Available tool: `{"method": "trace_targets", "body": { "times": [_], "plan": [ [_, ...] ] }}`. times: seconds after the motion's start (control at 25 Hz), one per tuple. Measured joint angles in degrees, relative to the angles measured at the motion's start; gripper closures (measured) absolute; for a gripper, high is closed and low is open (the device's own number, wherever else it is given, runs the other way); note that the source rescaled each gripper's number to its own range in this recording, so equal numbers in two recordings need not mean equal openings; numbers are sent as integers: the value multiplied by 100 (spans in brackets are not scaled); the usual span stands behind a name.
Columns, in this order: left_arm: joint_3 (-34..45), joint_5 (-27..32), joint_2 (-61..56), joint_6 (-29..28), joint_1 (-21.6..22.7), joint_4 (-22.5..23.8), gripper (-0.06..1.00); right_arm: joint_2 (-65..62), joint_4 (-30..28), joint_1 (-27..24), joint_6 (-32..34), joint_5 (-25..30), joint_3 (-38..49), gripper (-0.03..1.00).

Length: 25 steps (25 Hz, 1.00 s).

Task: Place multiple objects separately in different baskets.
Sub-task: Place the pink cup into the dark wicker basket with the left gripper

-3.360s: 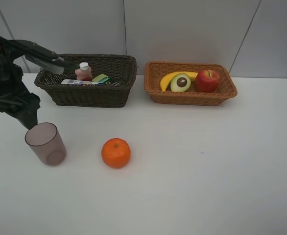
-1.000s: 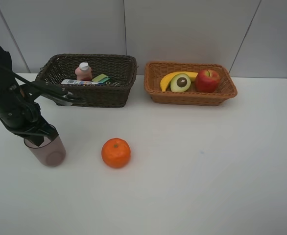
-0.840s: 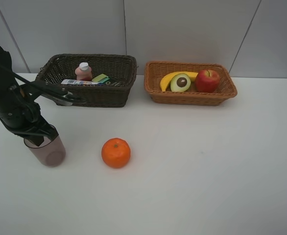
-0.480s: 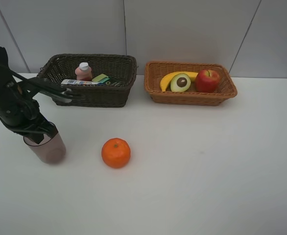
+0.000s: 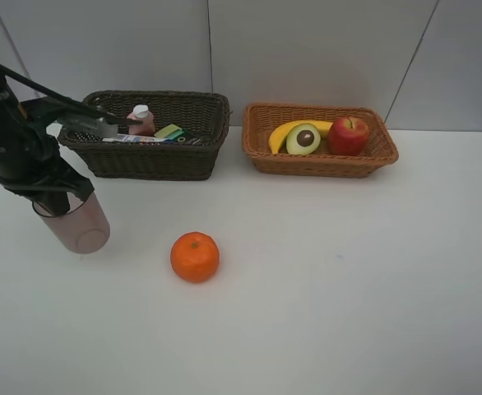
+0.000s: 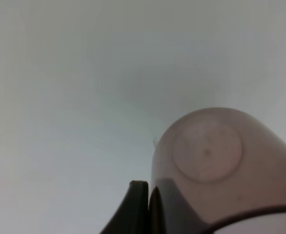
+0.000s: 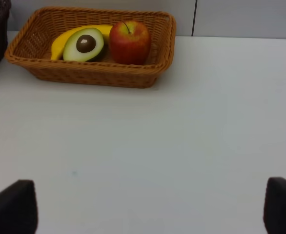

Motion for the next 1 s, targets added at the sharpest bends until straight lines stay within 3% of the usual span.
{"method": "trace_targets", "body": {
  "times": [0.28,0.56,0.76,1.0],
  "plan": [
    [-803,588,0,0,0,-254,94,0,0,0,0,0,0,-1],
    [-1467,706,0,0,0,-463,94,0,0,0,0,0,0,-1],
    [-1867,430,0,0,0,-481,94,0,0,0,0,0,0,-1],
    [-2046,-539,11,0,0,-488,94,0,0,0,0,0,0,-1]
  ]
}}
